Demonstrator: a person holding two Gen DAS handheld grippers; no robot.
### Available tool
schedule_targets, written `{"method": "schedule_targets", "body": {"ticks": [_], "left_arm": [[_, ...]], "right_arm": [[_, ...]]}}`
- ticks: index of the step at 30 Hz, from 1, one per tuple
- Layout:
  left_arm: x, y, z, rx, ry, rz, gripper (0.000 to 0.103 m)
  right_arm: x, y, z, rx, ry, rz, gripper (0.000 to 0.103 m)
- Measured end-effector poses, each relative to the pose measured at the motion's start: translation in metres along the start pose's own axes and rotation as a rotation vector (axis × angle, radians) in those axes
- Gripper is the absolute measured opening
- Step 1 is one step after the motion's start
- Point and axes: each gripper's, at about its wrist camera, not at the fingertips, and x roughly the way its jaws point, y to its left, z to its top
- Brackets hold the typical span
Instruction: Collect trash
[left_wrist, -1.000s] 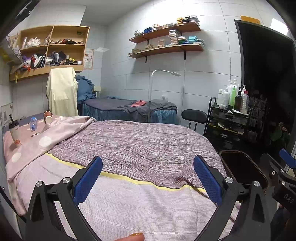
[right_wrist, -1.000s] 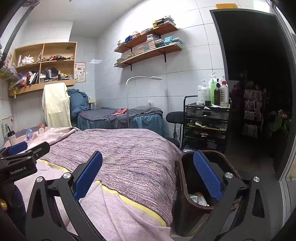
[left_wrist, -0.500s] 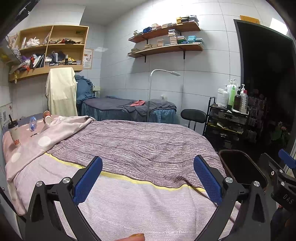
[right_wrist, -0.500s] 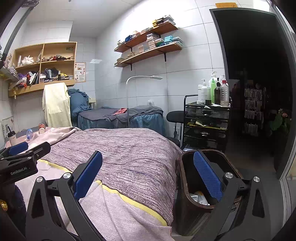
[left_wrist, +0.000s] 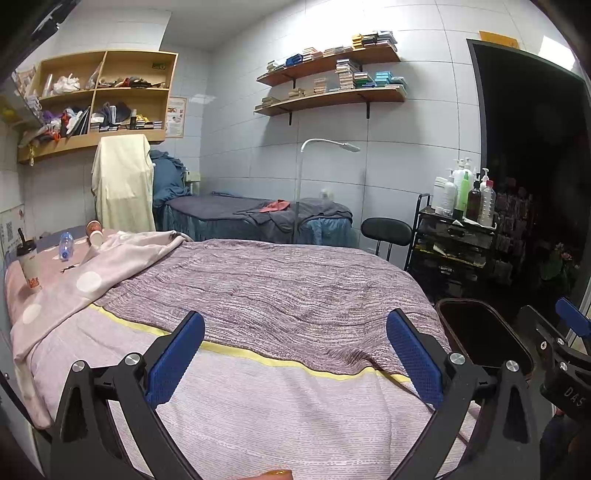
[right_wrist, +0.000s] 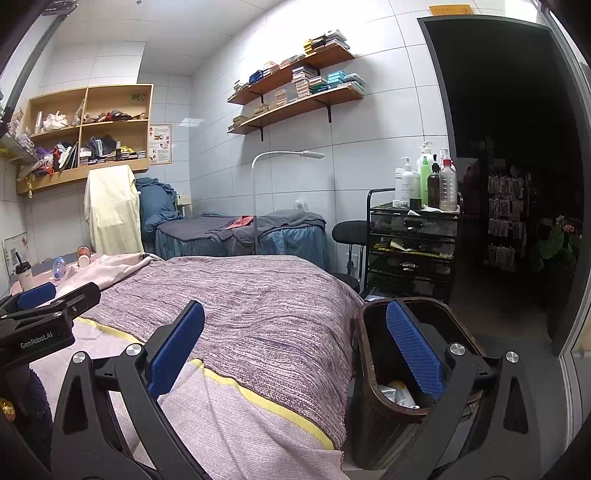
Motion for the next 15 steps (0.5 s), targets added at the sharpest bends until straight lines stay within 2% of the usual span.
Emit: {"method": "schedule_targets", "body": {"ticks": [15], "left_arm": [[-0.0035,0.0003,-0.0018,-0.011,0.003,-0.002,0.097]], "right_arm": [[0.0004,0.0018,-0.0032,0.011,0.006,0.009,0.097]]}}
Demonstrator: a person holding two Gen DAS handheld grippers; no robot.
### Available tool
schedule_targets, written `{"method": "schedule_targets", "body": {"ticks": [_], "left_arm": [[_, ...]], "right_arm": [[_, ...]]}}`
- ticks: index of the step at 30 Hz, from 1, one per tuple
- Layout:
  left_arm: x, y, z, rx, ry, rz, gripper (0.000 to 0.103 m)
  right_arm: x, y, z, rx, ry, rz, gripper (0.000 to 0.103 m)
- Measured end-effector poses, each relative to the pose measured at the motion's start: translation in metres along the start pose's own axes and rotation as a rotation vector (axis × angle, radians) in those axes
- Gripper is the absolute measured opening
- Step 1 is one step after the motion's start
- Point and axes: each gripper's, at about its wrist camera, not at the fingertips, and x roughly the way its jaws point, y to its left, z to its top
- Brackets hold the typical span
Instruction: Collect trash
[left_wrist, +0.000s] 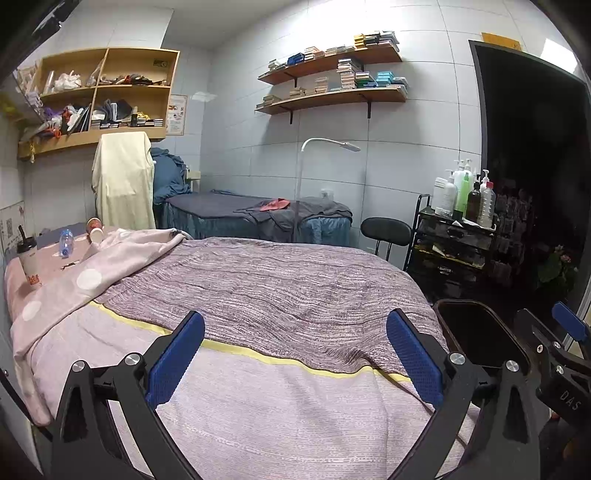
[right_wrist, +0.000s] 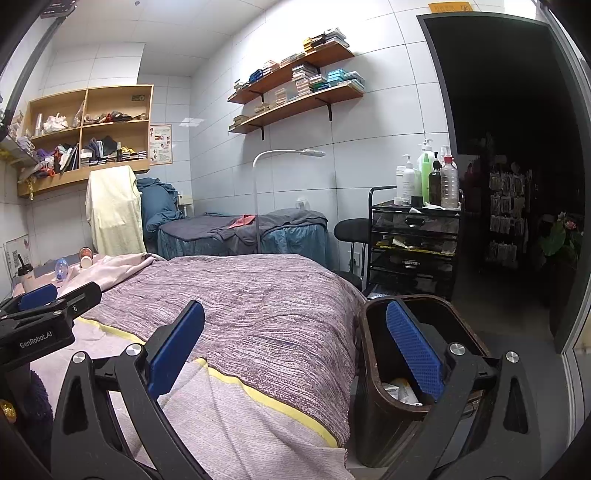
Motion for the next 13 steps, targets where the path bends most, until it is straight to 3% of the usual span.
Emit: {"method": "schedule_targets", "body": {"ticks": [13], "left_arm": [[0.0006,-0.0001,-0.0008,-0.001,0.018,0.002,0.097]], "right_arm": [[-0.0017,0.0031,-0.0031,0.005,0.01,0.001,0.097]]}}
